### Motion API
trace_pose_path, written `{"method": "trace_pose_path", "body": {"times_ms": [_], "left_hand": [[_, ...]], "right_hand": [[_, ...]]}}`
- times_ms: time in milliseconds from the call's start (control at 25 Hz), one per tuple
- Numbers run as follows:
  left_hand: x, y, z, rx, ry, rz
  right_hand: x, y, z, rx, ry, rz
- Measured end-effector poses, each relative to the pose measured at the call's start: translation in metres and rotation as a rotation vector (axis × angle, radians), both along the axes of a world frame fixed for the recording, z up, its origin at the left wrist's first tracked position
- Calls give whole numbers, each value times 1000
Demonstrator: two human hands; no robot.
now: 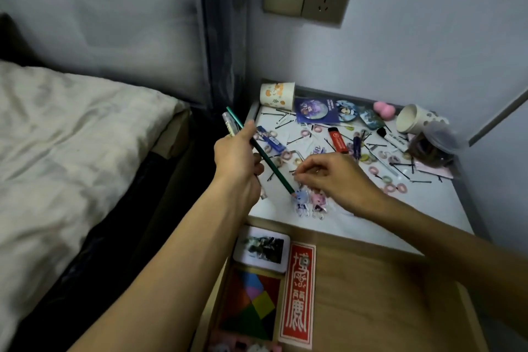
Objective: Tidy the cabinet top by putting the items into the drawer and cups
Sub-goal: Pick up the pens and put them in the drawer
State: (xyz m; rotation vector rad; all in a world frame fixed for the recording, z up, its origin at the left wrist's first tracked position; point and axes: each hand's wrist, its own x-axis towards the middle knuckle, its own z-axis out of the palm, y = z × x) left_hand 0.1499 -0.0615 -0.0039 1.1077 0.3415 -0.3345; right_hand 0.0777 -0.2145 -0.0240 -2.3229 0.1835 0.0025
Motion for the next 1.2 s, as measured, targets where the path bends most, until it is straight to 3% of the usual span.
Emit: {"method": "trace_pose_path", "body": {"times_ms": [240, 480, 840, 960, 1080, 1200], "left_hand": [[-13, -3, -7, 23, 25, -59], [-20, -6, -20, 63, 72, -107], [-17, -10, -23, 44, 81, -152], [-17, -11, -23, 39, 78, -169], [-19, -13, -21, 4, 73, -204], [-24, -18, -17, -15, 63, -221]], "right_hand": [[-81, 9, -54, -242, 120, 338], [-104, 11, -144, -805, 148, 373], [-94, 20, -131, -700, 103, 404], [-100, 12, -77, -603, -101, 441], [-75, -30, -32, -537, -263, 155], [-35, -82, -15, -538, -45, -187]]}}
